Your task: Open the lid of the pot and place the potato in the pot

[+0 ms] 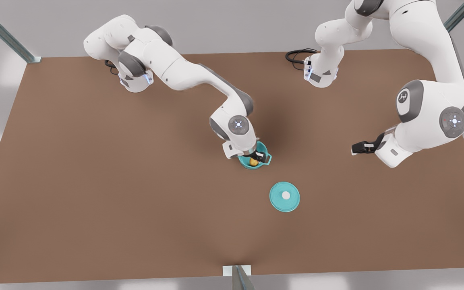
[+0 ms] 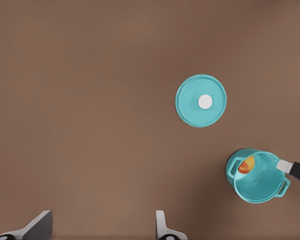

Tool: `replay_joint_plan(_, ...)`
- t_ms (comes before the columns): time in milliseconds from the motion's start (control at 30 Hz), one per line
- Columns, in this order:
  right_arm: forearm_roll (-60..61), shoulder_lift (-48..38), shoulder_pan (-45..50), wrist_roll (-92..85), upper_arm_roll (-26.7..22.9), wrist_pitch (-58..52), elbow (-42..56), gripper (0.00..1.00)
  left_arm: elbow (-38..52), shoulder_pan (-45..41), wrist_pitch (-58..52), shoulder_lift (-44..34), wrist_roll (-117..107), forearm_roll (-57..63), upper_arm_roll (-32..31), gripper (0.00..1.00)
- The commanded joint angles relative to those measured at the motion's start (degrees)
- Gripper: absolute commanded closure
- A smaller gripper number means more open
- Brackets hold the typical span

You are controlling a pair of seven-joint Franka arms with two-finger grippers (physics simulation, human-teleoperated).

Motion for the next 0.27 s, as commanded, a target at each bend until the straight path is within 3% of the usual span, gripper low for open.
replay_joint_plan(0,-0.2,-7.5,-5.7,-3.8,-0.4,-9.1,-5.1,0.0,0.0,0.0,0.0,0.0,-0.8,0.1,0.0,0.0)
replay_joint_plan(33,-0.1,-15.8,-13.6,-12.6,-0.4,-9.7,-14.3,0.0,0.1,0.0,0.0,0.0,-0.8,0.1,0.0,0.0)
replay_joint_plan(133,-0.3,-28.0,-36.2,-50.8,-0.3,-20.2,-24.0,0.0,0.1,0.0,0.1,0.1,-0.8,-0.1,0.0,0.0)
replay_joint_plan(233,-3.0,-39.7,-48.6,-71.4,-0.4,-12.4,-40.9,0.0,0.0,-0.1,0.5,-0.2,-0.9,-0.3,-0.2,0.0)
